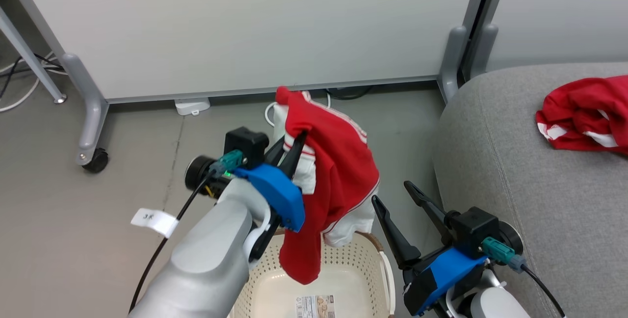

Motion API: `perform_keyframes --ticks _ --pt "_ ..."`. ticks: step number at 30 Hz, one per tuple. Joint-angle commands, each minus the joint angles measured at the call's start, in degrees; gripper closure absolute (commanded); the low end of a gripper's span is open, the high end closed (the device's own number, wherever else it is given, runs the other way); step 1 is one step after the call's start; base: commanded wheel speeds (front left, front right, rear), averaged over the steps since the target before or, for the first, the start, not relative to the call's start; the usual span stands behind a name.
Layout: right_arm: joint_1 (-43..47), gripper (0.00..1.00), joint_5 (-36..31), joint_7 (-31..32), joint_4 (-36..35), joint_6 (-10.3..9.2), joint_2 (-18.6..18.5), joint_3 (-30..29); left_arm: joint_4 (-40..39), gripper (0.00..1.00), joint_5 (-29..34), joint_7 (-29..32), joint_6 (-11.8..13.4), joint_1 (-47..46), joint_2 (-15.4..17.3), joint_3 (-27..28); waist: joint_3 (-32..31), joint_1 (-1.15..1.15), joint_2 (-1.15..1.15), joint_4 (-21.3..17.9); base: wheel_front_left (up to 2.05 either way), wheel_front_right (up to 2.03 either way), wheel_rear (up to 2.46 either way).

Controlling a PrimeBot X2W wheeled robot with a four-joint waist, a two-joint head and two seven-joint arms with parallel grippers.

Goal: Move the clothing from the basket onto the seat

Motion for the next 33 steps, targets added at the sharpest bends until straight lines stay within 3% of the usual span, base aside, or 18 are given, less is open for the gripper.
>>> perform_keyframes --ticks 1,18,33 --pt "1.1 0.00 0.2 0.6 -0.3 0.01 -0.1 0.1 -1.4 1.00 -0.5 0.4 -0.4 -2.2 0.0 -0.6 -0.7 0.01 0.00 0.5 0.00 0.00 0.00" --pt "0.2 0.00 2.1 3.3 1.8 0.02 -0.1 2.2 -8.2 1.00 -4.0 2.3 2.1 -5.9 -0.1 -5.9 -2.4 0.01 0.00 1.4 0.00 0.00 0.00" --pt "-12.5 0.00 10.3 3.0 20.0 0.01 -0.1 8.6 -10.9 1.00 -7.5 2.3 3.7 -7.5 -0.1 -10.8 -1.7 0.01 0.00 2.3 0.00 0.00 0.00"
